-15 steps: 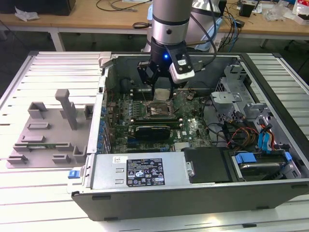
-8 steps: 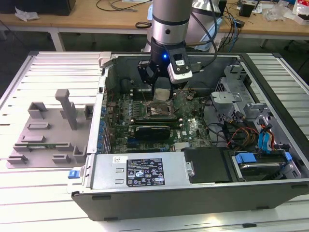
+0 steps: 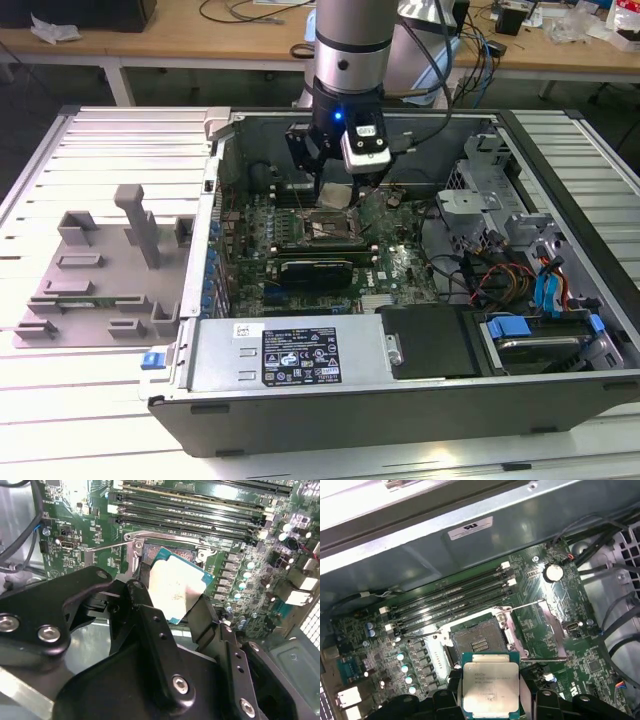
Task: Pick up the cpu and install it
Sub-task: 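Place the cpu into insertion slot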
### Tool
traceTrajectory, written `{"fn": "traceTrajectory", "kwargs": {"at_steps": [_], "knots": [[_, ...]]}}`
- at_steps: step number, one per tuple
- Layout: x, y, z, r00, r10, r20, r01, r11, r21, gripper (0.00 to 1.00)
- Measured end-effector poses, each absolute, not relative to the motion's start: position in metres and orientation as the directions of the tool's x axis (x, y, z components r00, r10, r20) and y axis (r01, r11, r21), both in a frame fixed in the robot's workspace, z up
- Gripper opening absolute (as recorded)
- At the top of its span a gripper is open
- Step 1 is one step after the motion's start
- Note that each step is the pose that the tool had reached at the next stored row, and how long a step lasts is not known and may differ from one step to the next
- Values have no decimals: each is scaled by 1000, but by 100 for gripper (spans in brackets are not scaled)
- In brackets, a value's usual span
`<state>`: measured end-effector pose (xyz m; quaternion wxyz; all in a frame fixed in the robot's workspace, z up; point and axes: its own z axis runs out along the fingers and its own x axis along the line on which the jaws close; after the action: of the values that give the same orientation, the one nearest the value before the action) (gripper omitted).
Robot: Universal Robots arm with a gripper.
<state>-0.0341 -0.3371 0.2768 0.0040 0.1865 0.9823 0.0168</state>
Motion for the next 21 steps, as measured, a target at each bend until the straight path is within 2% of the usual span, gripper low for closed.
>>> {"fn": "traceTrajectory", "kwargs": {"at_steps": [6, 12, 21], "knots": [[-34, -337, 277, -902, 432, -2, 432, 901, 35, 55], [-34, -337, 276, -786, 618, -2, 618, 786, 35, 55], [-34, -337, 276, -662, 750, -2, 749, 661, 35, 55]]}}
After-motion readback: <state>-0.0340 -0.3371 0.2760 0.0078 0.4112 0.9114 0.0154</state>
